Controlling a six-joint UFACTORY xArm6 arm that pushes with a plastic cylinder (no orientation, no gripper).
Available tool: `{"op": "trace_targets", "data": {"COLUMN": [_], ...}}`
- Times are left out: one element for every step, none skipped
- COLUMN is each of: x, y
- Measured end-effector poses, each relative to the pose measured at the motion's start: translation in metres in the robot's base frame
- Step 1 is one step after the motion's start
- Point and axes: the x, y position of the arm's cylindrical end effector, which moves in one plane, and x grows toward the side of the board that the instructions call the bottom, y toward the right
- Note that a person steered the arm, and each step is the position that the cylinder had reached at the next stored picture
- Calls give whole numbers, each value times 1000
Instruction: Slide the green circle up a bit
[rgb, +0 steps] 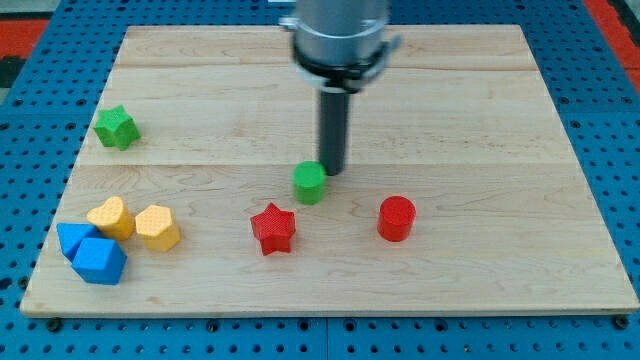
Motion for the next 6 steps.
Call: {"op": "trace_targets", "data": {"x": [7, 56, 47, 11, 7, 7], "y": [46, 36, -42, -65, -65, -48]}}
